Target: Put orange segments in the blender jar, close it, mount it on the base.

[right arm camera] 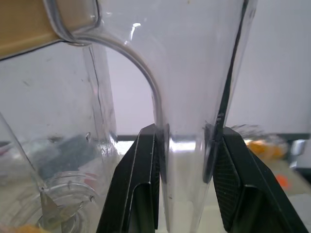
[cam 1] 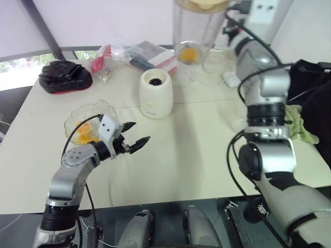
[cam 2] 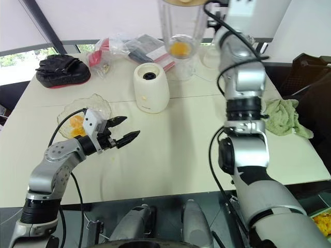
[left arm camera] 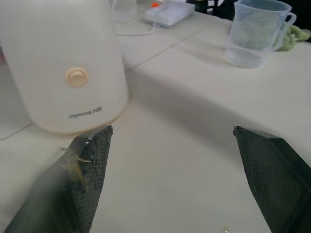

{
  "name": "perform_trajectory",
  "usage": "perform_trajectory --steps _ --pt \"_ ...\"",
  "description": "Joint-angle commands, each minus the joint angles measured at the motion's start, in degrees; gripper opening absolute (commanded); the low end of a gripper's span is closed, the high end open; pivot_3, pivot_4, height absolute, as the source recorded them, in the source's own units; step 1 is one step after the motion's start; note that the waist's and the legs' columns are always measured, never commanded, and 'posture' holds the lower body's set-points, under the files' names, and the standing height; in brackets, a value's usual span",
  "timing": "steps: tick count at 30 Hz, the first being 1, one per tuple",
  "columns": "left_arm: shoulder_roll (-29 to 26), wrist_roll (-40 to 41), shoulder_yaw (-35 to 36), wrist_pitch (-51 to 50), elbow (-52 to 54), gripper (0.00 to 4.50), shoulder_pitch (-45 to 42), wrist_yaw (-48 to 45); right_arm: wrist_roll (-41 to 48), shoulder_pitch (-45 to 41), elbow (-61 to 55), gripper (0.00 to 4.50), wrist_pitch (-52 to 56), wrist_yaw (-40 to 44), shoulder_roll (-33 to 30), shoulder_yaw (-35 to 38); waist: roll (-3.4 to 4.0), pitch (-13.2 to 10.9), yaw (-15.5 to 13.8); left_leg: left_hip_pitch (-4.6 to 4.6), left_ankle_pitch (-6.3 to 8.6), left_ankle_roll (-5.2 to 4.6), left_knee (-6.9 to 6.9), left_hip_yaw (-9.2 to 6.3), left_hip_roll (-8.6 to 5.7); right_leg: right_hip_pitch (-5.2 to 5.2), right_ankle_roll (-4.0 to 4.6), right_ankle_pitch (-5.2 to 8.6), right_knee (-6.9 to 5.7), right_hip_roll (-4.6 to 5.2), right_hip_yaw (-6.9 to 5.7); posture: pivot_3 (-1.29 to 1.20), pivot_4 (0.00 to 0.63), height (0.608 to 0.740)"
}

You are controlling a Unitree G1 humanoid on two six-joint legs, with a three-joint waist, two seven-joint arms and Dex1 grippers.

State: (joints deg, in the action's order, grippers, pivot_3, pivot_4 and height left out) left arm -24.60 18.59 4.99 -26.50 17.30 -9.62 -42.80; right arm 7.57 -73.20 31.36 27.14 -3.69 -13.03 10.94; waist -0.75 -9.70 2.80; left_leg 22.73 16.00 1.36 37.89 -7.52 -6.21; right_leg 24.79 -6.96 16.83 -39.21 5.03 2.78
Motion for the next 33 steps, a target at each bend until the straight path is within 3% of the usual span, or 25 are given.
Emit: perform_trajectory --steps 1,8,16,33 --pt "-0.4 -0.7 -0.3 1.8 3.0 4.14 1.7 1.9 -0.1 -8.2 4.4 0.94 -5.0 -2.3 2.7 0.0 0.00 0.0 0.0 0.00 0.00 0.00 -0.03 0.01 0.00 0.01 0.00 0.00 0.01 0.00 0.00 0.00 0.150 0.740" --pt "-0.8 -0.8 0.0 2.2 4.1 4.14 3.6 4.9 -0.5 -12.3 9.8 0.94 -5.5 -6.5 8.4 -0.8 0.00 0.0 -0.1 0.57 -0.02 0.03 0.10 -0.06 -0.02 0.50 0.02 -0.02 -0.01 0.01 -0.08 0.00 0.150 0.740" --pt "-2.2 -1.2 -0.7 3.0 4.4 4.14 4.0 5.5 -1.5 -7.1 5.8 0.94 -1.0 -9.5 12.8 -3.2 0.01 0.0 0.7 0.58 -0.03 0.06 0.08 -0.08 -0.01 0.53 0.03 -0.03 -0.04 0.00 -0.09 0.00 0.150 0.740" --pt "-4.4 -2.6 -2.8 5.0 3.5 4.14 4.2 5.0 -2.5 0.9 -2.9 0.94 5.6 -10.4 13.2 -4.6 0.06 0.1 1.2 0.57 -0.06 0.10 0.10 -0.09 0.00 0.53 0.04 -0.03 -0.10 0.00 -0.08 0.00 0.150 0.740"
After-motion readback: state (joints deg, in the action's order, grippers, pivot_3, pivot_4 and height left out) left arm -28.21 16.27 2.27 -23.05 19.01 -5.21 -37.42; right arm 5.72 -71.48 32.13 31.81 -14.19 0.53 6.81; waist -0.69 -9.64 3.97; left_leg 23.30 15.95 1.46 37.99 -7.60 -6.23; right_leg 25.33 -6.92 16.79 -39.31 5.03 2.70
